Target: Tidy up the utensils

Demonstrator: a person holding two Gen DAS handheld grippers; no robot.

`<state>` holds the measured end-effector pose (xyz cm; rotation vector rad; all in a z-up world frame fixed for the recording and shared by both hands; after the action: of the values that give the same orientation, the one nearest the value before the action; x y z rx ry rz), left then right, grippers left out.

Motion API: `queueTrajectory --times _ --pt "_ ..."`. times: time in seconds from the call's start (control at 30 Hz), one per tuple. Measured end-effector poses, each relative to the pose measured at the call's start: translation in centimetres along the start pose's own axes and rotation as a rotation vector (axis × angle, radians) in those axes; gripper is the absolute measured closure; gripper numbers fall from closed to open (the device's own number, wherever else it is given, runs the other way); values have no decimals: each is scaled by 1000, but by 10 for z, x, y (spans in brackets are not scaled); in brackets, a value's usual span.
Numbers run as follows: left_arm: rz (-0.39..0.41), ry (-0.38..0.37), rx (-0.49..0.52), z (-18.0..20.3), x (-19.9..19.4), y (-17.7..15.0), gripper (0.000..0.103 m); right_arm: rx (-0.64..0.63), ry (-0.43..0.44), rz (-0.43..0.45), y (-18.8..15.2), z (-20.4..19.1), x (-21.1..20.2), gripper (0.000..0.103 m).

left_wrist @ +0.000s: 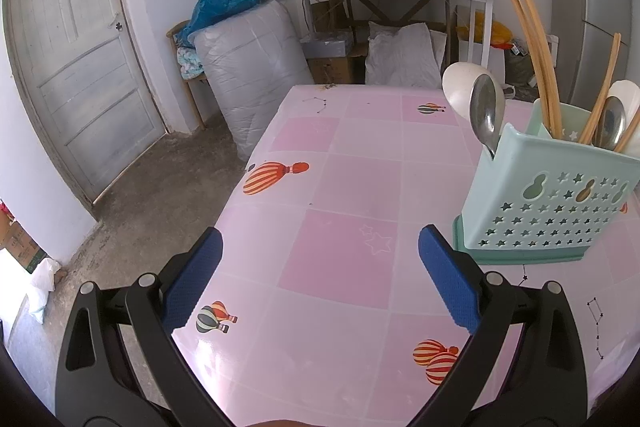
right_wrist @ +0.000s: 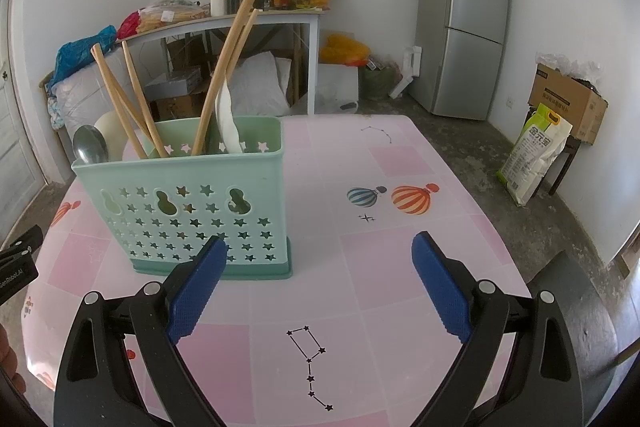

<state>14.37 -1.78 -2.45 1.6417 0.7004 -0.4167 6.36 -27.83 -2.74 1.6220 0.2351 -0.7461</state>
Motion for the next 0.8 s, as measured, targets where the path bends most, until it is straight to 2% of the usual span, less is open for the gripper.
queueTrajectory --times 0.8 --pt "-2 -2 0 2 -1 0 9 -4 -2 -1 -2 2 0 10"
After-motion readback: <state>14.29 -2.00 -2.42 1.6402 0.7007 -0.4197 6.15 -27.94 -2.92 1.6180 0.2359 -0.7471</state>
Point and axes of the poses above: each gripper's, at about its wrist camera, not at the fingertips, and x roughly the way its jaws point, z to its right, y to its top, the point moved 7 cm from there along x, roughly the way its jaws point, and after that the axes turned 5 degrees about y, right-handed, at the moved point
